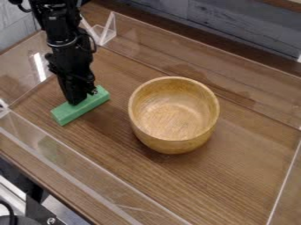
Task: Put the green block in the brown bowl
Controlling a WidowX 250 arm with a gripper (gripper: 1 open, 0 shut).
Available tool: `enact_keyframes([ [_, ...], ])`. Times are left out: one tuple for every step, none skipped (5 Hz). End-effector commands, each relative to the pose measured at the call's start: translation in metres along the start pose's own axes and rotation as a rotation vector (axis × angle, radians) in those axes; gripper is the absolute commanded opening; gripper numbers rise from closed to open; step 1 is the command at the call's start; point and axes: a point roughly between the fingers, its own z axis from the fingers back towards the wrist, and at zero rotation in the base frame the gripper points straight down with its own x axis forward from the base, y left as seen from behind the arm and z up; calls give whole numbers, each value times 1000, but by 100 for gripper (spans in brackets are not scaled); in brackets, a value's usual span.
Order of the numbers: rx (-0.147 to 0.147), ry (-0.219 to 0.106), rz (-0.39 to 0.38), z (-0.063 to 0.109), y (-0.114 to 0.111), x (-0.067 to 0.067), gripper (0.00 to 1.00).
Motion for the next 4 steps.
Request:
enact_keyframes([
  [-17,8,-11,-10,-2,-1,0],
  [-23,5,-16,-14,-3,-1,0],
  [-28,3,-20,-19,-3,0,100],
  [-34,2,-25,-24,-3,0,100],
])
